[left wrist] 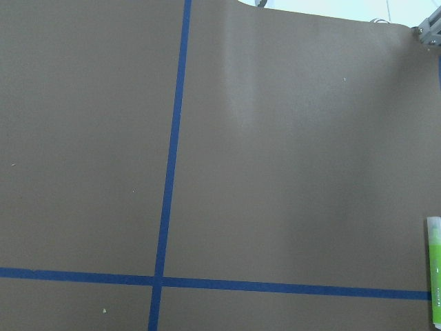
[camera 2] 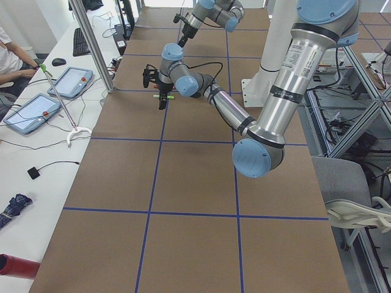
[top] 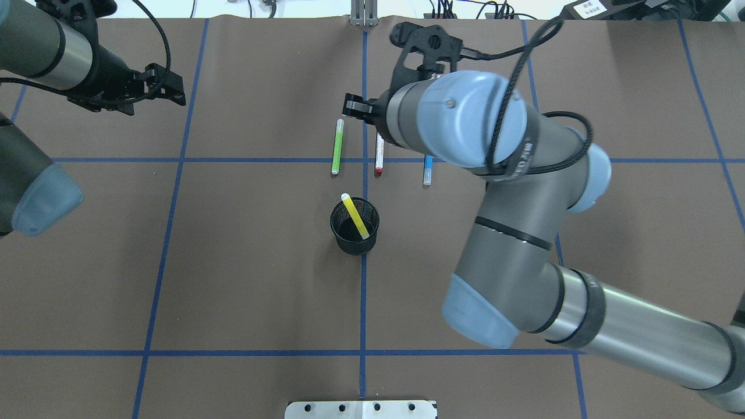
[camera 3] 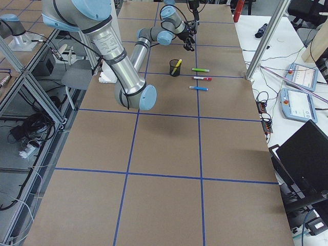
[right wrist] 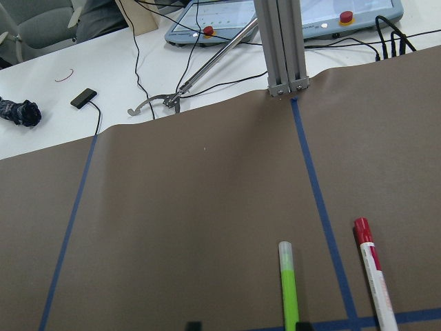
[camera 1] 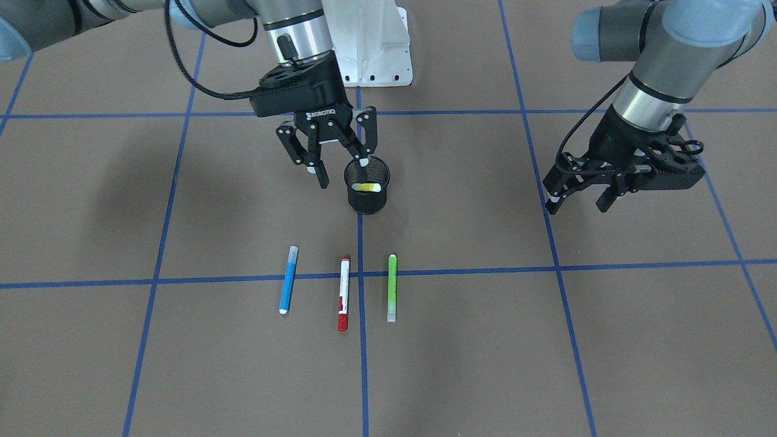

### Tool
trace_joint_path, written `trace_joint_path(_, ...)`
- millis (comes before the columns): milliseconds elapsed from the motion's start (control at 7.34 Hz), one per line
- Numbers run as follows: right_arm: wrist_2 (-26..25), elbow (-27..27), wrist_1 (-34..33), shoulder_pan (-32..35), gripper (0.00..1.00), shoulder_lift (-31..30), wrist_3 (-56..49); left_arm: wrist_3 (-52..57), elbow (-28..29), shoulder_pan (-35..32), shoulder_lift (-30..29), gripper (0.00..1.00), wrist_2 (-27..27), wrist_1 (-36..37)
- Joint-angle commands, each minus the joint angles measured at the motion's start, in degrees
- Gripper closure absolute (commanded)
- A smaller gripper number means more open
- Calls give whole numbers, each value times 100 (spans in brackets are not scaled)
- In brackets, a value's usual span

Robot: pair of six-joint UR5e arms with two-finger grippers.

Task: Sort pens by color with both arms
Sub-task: 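Move the left gripper over the pen cup while the right arm withdraws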

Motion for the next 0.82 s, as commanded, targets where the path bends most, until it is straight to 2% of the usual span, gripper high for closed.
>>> trace_joint_path(0, 844, 397, -7, 544, 2, -632, -328, -779, 11, 193, -301, 0, -606, 99)
trace_joint_path(272, 1222, 493, 28, 834, 2, -1097, -881, -1256, 2, 790, -1238, 0, -600, 1428)
trace_joint_path(408, 1311, 511, 55, 931, 2, -1317, -1136, -1266, 89, 975, -1513, 0, -608, 1810)
trace_joint_path(681, 1425, 520, 64, 1028, 2, -1573, -1497, -1266, 1051, 1205, -2180, 0, -678, 1831)
